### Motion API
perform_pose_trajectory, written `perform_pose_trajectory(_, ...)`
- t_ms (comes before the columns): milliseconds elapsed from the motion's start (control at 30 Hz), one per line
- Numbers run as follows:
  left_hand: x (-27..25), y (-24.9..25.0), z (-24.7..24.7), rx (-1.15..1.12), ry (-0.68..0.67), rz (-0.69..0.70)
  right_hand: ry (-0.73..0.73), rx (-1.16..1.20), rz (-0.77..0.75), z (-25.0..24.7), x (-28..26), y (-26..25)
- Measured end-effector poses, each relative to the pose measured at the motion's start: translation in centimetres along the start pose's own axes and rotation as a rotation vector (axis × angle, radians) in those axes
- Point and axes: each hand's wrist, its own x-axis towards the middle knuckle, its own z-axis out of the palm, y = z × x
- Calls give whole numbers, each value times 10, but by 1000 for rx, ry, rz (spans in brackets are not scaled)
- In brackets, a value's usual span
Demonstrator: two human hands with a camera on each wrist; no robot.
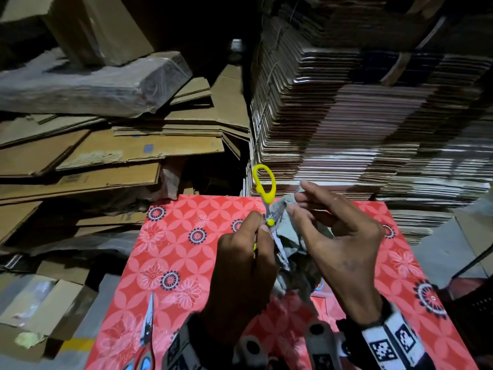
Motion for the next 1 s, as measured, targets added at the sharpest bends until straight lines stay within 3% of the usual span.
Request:
perform_pose_trajectory(233, -3, -1, 2, 18, 23, 10, -50, -255, -154, 1, 2, -3)
perform_pose_trajectory(433, -2, 0, -1, 49, 48, 39, -147, -178, -136, 4, -10, -6)
perform_pose_trajectory(533, 0, -2, -1, 67, 30, 47, -188, -99, -50, 4, -6, -9)
perform_pose_trajectory(733, -3, 0, -1, 65, -3, 56, -52, -19, 87, -4, 10, 5)
perform_pose_trajectory(900, 1, -3, -1, 92, 11, 68, -208, -3, 60, 4, -6, -10)
perform_pose_trajectory(1000, 0, -7, 2, 107, 3, 55, -144, 32, 166, -5, 9, 6)
